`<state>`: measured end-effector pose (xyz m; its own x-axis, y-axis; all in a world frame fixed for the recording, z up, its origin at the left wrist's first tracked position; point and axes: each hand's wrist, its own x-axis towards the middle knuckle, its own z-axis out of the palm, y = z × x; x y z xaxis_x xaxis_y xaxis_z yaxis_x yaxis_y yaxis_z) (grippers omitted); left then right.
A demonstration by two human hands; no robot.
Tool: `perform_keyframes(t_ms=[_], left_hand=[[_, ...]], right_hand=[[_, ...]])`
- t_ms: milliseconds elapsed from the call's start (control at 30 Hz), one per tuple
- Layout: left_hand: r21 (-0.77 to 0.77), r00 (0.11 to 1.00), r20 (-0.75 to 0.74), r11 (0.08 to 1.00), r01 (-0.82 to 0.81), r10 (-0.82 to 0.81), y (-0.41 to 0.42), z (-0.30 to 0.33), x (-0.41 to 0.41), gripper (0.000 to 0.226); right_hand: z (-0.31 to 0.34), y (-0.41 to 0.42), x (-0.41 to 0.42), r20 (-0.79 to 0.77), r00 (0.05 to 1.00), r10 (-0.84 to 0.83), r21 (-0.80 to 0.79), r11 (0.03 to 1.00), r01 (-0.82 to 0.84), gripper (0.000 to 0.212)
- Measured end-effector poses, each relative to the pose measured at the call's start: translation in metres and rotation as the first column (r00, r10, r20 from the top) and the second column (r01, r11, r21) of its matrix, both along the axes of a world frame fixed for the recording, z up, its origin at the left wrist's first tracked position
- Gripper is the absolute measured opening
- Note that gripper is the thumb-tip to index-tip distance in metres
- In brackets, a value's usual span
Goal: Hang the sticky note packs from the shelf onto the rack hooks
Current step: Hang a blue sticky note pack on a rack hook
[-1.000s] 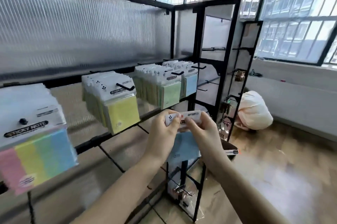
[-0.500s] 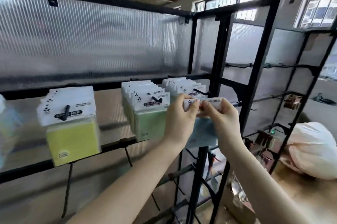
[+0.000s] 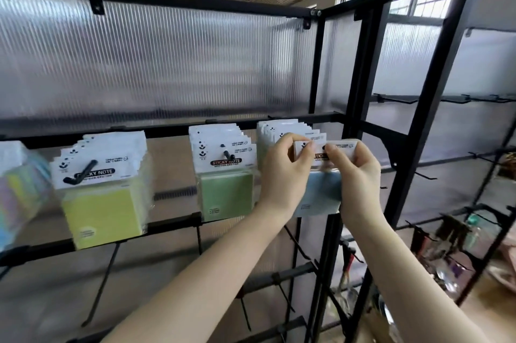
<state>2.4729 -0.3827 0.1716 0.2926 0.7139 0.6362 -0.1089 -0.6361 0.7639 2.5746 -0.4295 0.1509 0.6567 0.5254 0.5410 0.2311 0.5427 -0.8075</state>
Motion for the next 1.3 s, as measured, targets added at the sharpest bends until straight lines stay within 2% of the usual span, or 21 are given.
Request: perform_keyframes(t_ms=[133, 233, 333, 467, 700, 800, 900, 1000, 1133, 1233, 1300], left_hand=[[0.011, 0.999, -0.023, 1.0, -0.03, 0.03, 0.002, -0.003, 0.005, 0.01], [0.001, 0.997, -0.03, 0.997, -0.071, 0.071, 0.005, -0.01, 0.007, 0.009], [0.006, 0.986, -0.033, 0.986, -0.166, 0.166, 0.006, -0.022, 0.007, 0.017], [-0.018, 0.974, 0.012, 0.974, -0.224, 0.224, 0.005, -0.037, 0.008, 0.023], [-0.2, 0.95, -0.086, 0.929, -0.312, 0.301, 0.016, -0.043, 0.014, 0.03], [-0.202, 0.94, -0.099, 0.918, -0.341, 0.328, 0.018, -0.045, 0.016, 0.031], [-0.198, 0.944, -0.099, 0.923, -0.329, 0.315, 0.016, -0.051, 0.016, 0.033], [-0.2, 0.95, -0.144, 0.932, -0.301, 0.275, 0.012, -0.06, 0.012, 0.035], [-0.236, 0.932, -0.331, 0.944, -0.23, 0.144, 0.01, -0.083, 0.0, 0.038], [-0.247, 0.87, -0.492, 0.952, -0.181, 0.037, 0.007, -0.099, -0.015, 0.035], [-0.28, 0.833, -0.548, 0.955, -0.103, -0.07, 0.003, -0.107, -0.029, 0.033]], right_hand=[[-0.004, 0.002, 0.004, -0.026, 1.0, 0.016, -0.034, 0.999, -0.017, 0.02], [-0.008, 0.006, 0.005, 0.031, 0.999, -0.016, -0.06, 0.998, 0.018, 0.022], [-0.011, 0.011, 0.008, 0.074, 0.996, -0.052, -0.062, 0.996, 0.056, 0.006], [-0.015, 0.02, 0.015, 0.094, 0.991, -0.099, -0.084, 0.991, 0.107, 0.019], [-0.026, 0.031, 0.015, 0.112, 0.982, -0.155, -0.167, 0.971, 0.172, 0.033], [-0.032, 0.031, 0.014, 0.107, 0.978, -0.182, -0.184, 0.963, 0.199, 0.039], [-0.037, 0.031, 0.016, 0.109, 0.975, -0.193, -0.199, 0.957, 0.211, 0.042], [-0.046, 0.03, 0.016, 0.112, 0.973, -0.203, -0.197, 0.955, 0.222, 0.035], [-0.069, 0.026, 0.011, 0.092, 0.964, -0.251, -0.246, 0.932, 0.266, 0.012], [-0.091, 0.021, 0.004, 0.084, 0.952, -0.295, -0.373, 0.876, 0.305, 0.023], [-0.105, 0.016, -0.004, 0.086, 0.948, -0.307, -0.493, 0.813, 0.308, 0.029]])
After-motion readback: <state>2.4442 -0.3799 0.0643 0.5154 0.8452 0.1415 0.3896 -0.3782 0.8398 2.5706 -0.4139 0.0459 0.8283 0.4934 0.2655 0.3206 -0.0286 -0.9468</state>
